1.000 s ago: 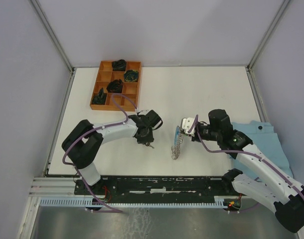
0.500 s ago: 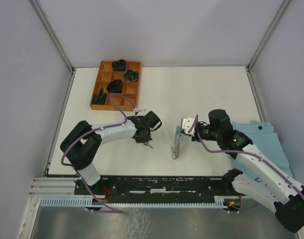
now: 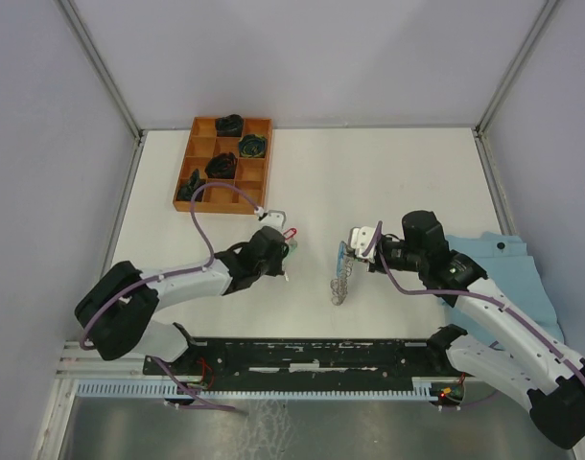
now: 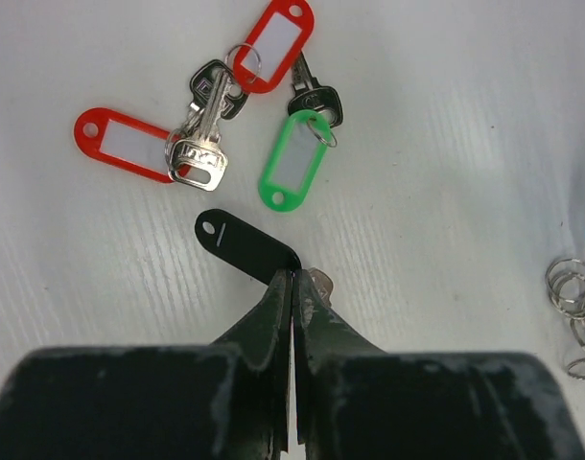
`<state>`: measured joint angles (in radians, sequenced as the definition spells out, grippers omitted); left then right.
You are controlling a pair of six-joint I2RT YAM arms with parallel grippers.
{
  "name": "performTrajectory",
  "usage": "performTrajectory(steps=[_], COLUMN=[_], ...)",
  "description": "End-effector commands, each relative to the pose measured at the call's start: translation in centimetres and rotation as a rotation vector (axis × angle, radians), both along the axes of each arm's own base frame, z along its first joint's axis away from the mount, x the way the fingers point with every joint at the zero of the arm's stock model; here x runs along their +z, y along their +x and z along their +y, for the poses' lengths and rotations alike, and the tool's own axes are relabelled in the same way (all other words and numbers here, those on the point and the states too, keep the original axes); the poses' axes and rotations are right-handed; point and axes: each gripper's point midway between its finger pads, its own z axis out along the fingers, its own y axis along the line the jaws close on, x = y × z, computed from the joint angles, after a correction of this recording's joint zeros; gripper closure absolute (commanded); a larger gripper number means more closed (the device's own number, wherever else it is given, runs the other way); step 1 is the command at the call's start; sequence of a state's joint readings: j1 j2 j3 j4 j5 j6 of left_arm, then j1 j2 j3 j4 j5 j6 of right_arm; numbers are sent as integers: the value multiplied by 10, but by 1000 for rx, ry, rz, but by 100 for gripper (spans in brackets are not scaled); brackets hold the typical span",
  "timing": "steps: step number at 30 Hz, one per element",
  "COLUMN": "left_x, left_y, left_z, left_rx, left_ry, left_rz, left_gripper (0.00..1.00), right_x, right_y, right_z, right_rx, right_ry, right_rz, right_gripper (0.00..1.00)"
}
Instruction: Put the keys on the keyring
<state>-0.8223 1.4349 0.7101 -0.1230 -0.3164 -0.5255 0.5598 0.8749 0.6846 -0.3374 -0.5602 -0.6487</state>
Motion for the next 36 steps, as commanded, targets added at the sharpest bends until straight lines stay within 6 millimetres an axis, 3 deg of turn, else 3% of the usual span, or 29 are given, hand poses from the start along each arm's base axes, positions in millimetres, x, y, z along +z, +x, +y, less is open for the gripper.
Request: performTrajectory(steps=[1,6,10,17,29,36], left_x=[37,40,25,12,0,21], left_y=[17,1,-5,-8,-24,-19], left_z=[-30,-41,-57,-55,-36,-35], left_rx=[-193,-348,-437,-459,-393,-354], left_ry=[-169,-271,-298,-265,-184,-116], left_rz=[-294,-433,-430,-409,-195,-107], left_gripper=[97,97,97,97,71,47], right_x=[25,23,23,24,25,26], right_y=[4,3,3,1,0,0], right_z=[4,5,7,6,9,8], right_rx=[10,14,20,21,36,34], right_ry=[52,52,57,47,57,57], right_rz=[-68,-60,-48,-38,-28,-29], right_gripper=[99,99,99,99,99,99])
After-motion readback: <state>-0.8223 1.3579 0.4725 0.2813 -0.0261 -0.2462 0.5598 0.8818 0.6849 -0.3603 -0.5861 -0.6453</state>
